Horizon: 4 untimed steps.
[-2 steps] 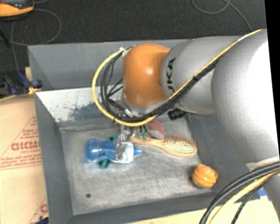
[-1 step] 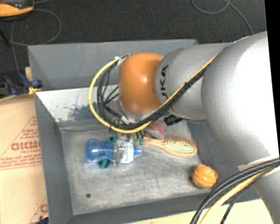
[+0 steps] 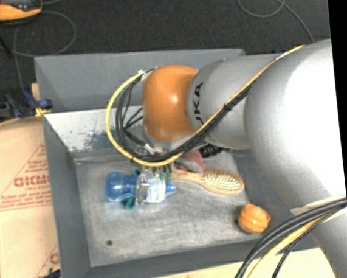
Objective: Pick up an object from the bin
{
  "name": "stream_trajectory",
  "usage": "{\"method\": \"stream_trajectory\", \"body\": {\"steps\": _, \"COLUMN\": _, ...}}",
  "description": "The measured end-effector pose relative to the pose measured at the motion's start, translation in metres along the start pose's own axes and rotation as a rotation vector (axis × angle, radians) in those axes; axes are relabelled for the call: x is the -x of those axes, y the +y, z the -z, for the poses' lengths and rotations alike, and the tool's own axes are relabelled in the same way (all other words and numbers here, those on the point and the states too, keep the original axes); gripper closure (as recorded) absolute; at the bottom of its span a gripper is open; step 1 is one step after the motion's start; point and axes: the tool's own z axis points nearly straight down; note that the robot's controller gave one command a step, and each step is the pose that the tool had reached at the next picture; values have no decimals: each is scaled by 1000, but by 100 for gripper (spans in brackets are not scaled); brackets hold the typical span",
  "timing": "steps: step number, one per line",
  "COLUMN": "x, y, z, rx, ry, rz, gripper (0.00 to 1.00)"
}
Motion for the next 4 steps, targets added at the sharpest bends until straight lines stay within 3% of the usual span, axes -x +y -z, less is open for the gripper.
{"method": "stream_trajectory", "body": {"steps": 1, "x": -7, "y": 6, "z": -33, "rx": 3, "ry": -7, "rz": -94, "gripper": 0}}
{"method": "stream_trajectory", "body": {"steps": 2, "x": 13, "y": 15, "z": -30, "rx": -4, "ry": -7, "rz": 110, "gripper": 100}}
{"method": "stream_trajectory", "body": {"steps": 4, "x": 11, "y": 14, "z": -27, "rx": -4, "ry": -5, "rz": 109, "gripper": 100}}
